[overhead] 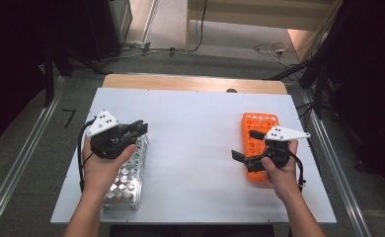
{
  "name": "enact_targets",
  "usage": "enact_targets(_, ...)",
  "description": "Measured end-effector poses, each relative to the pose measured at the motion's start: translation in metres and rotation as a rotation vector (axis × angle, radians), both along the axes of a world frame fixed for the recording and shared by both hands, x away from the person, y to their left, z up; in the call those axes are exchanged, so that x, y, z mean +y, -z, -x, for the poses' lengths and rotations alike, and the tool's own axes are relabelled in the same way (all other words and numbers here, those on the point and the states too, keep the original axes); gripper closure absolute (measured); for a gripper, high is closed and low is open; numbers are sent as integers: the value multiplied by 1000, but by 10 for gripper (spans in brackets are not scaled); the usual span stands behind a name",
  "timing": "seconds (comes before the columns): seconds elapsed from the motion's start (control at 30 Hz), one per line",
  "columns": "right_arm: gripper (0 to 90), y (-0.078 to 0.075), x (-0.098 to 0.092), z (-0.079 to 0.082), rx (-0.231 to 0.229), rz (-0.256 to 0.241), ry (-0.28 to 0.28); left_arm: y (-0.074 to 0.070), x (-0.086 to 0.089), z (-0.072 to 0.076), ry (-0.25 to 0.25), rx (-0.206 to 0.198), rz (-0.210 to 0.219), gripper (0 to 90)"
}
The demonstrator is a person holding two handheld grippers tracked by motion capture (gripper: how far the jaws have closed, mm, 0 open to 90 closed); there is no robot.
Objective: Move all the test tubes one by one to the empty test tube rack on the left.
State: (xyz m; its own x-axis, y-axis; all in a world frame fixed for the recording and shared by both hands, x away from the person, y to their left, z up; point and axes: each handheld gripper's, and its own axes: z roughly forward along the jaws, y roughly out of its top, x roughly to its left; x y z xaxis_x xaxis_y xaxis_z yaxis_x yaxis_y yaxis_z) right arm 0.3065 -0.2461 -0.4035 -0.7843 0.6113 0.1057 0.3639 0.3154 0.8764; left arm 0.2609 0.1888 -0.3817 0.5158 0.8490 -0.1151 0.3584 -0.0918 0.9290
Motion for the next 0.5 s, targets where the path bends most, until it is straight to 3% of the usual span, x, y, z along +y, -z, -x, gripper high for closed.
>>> enact_targets(0.27,0,-1,-11,-2,0,-1,27,7,15,-3,-56,-1,-4,750)
enact_targets(0.5,0,-1,-16,-3,-2,-7,37,13,17,-4,-92,-8,-25,751)
